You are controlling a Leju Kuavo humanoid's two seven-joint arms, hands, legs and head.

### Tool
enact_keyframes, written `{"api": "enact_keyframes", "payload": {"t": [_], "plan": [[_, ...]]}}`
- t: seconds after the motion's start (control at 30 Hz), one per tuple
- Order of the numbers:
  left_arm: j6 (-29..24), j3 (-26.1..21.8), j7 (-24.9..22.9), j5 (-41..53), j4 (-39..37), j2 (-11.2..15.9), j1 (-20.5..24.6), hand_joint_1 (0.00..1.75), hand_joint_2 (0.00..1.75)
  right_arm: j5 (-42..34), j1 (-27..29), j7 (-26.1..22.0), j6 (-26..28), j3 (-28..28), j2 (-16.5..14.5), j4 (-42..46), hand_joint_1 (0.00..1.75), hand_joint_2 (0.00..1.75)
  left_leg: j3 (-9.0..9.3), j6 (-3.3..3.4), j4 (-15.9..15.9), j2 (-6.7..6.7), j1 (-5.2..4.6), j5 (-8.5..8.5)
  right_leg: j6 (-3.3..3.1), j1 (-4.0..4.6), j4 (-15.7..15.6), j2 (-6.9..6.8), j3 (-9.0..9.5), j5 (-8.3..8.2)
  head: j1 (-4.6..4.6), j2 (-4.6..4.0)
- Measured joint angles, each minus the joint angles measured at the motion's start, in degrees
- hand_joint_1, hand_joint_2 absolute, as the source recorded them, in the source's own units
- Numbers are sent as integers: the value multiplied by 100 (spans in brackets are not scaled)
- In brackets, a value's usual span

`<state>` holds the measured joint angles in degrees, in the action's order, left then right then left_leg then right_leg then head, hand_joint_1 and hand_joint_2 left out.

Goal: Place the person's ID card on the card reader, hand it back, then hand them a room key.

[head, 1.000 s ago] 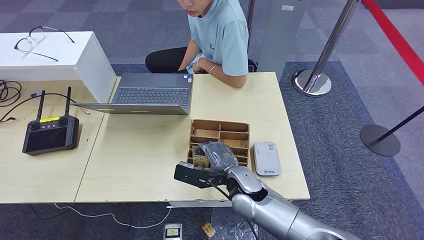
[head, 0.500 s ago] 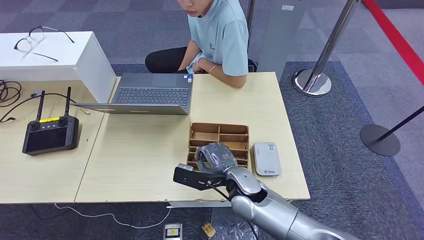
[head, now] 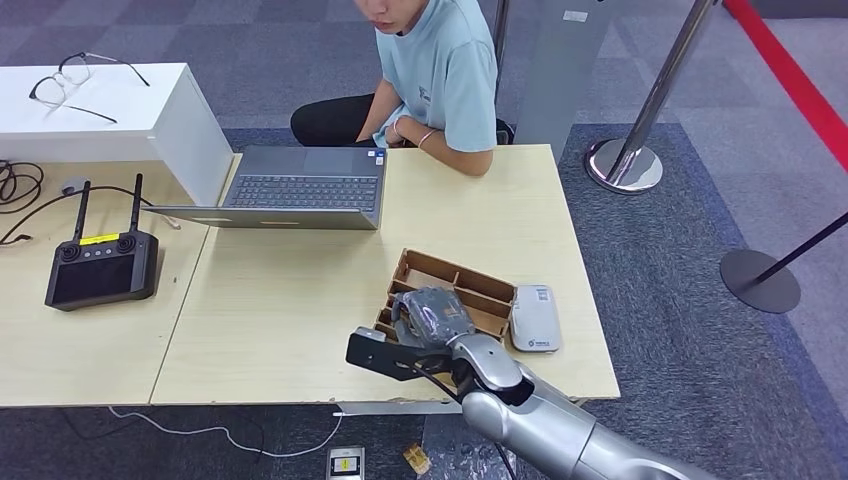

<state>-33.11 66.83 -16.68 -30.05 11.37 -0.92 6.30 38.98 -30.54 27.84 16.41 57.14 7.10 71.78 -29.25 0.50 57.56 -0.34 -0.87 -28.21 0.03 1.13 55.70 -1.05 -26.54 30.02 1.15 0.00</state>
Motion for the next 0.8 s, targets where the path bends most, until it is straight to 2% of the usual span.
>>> {"api": "enact_keyframes", "payload": {"t": [0.67,0.73,0.77,0.8], "plan": [[-38,-1,37,-21,0,-22,-2,0,175,215,19,1,288,-205,70,309,175,175,-3,0,0,-1,0,0,0,0,0,0,-3,0,0,0],[-46,-1,37,-28,0,-26,-2,0,175,252,15,39,287,-230,94,386,164,175,-3,0,0,-1,0,0,0,0,0,0,-3,0,1,0],[-49,-1,37,-32,0,-27,-2,0,175,271,13,56,286,-242,107,422,144,175,-3,0,0,-1,0,0,0,0,0,0,-3,0,1,0],[-52,0,37,-37,0,-28,-2,0,175,290,12,72,285,-254,120,457,116,175,-4,0,0,0,0,0,0,0,0,0,-3,0,1,0]]}}
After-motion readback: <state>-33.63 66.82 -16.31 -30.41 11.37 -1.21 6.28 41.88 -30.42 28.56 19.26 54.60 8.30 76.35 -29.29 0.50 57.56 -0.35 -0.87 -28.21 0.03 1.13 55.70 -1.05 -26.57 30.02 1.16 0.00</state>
